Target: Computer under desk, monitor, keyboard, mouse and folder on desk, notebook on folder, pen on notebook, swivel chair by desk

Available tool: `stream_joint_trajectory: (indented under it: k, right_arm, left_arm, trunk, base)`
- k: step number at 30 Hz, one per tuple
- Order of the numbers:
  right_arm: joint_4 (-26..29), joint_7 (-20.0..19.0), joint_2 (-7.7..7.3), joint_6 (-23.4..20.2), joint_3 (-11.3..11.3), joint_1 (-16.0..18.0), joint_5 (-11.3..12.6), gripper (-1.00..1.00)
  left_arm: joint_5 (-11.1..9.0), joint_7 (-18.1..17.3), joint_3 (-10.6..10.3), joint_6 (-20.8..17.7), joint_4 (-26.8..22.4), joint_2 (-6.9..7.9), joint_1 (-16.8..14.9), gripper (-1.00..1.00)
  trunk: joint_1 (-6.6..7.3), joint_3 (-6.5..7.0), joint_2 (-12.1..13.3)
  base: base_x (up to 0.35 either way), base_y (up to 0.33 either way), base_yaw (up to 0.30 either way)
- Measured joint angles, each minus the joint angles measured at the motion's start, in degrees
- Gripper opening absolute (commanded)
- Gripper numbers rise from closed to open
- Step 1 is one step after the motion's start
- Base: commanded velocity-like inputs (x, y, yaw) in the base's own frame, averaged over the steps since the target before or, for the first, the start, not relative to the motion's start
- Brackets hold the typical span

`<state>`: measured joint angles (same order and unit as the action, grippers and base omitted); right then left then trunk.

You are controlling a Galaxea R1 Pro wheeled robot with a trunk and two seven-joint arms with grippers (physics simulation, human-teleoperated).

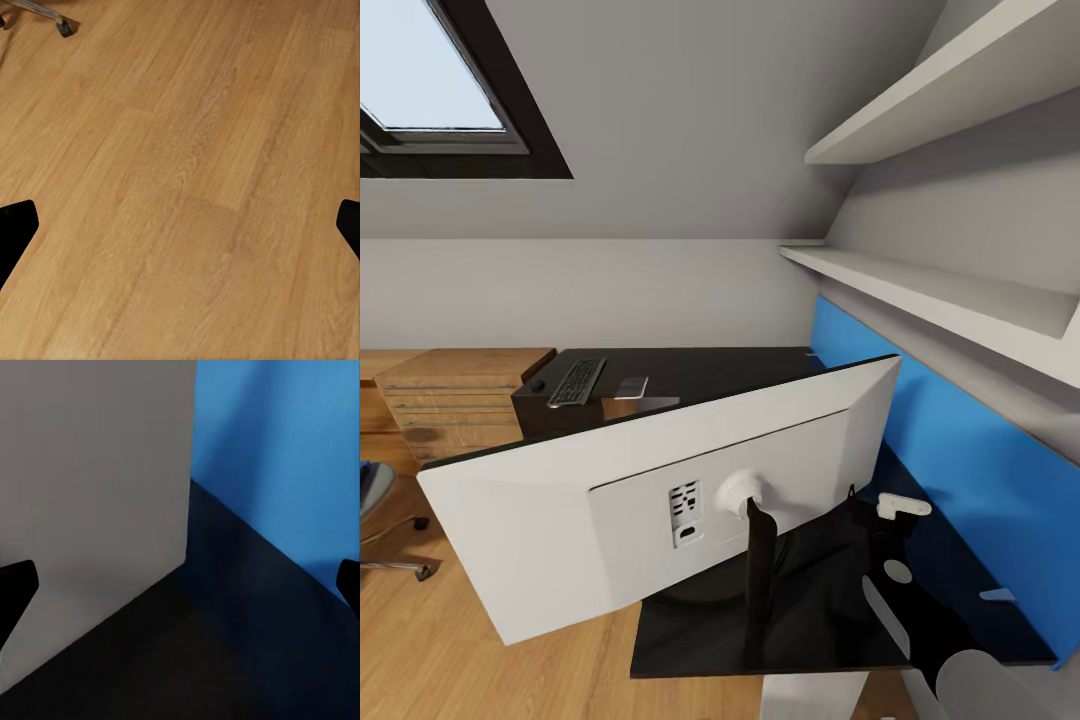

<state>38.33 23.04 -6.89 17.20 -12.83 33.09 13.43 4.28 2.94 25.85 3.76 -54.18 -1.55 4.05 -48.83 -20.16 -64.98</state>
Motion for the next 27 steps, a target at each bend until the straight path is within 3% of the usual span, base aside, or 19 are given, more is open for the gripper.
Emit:
stream_joint_trajectory:
  k: [9, 27]
  right_arm:
    - [0.01, -0.03, 0.21, -0.01, -0.46, -0.02, -0.06, 1.00]
    - [0.04, 0.03, 0.21, 0.38, -0.45, -0.01, 0.03, 1.00]
  left_arm:
    - [-0.01, -0.01, 0.00, 0.00, 0.00, -0.04, 0.00, 1.00]
    - [0.01, -0.08, -0.07, 0.00, 0.00, -0.08, 0.00, 1.00]
  trunk:
    - [-0.01, 0.00, 0.00]
    - [0.00, 0.00, 0.00]
  base:
    - [-0.097, 0.000, 0.065]
    - [-0.009, 0.000, 0.262]
